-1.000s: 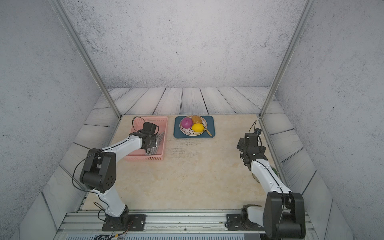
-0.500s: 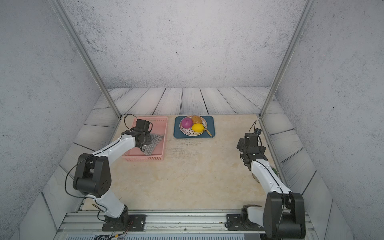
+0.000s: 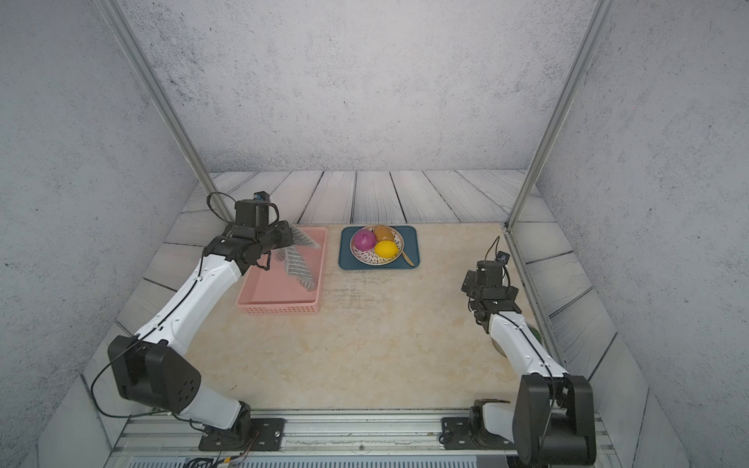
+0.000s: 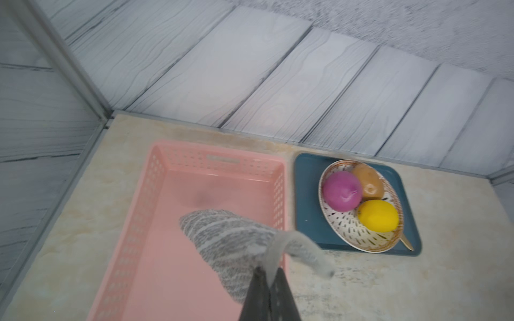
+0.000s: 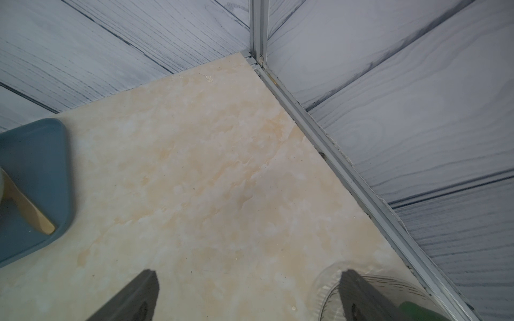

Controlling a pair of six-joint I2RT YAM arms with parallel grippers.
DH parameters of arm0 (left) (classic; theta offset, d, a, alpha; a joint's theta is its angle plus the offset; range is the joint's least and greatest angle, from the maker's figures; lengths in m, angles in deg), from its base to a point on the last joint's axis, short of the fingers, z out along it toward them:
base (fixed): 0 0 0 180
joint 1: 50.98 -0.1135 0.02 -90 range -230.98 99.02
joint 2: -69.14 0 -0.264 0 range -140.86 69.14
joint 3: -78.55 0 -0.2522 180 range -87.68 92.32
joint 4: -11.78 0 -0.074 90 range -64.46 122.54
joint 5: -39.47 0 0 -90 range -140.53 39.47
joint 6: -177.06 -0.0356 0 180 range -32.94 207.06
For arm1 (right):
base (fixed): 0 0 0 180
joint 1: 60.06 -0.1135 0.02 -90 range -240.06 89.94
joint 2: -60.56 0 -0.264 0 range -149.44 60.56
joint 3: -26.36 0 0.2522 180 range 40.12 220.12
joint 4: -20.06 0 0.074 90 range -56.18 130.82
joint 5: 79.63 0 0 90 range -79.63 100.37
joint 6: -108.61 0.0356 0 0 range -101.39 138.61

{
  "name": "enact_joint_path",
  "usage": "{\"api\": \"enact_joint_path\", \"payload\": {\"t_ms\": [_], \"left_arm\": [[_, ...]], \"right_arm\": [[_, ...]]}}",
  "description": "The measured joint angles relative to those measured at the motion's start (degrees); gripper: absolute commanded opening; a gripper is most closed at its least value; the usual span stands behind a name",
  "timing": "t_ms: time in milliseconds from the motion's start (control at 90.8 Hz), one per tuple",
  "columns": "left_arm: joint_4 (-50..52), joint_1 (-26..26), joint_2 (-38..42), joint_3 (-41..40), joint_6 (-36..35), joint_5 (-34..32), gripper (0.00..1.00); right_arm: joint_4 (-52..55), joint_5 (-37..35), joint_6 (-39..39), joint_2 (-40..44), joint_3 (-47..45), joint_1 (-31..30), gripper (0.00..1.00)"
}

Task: Fold the square dishcloth
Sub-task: Pick up the cleaning item from the bin.

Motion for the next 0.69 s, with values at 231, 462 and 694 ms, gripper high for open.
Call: {"api": "enact_joint_path", "payload": {"t_ms": [231, 462, 694], "left_arm": [[-1.0, 7.7, 0.5, 4.4, -0.6, 4.2, 0.0], [-3.2, 18.4, -0.3, 8.4, -1.3, 4.9, 0.0], [-7.4, 31.7, -6.6, 14.6, -2.7, 2.1, 0.0]], "right_arm": [[0.0, -0.7, 0.6, 0.0, 0.0, 0.0, 0.99], [0.4, -4.2, 1.9, 0.0, 0.0, 0.0, 0.99], [2.8, -10.3, 4.5, 0.0, 0.0, 0.0, 0.99]]}}
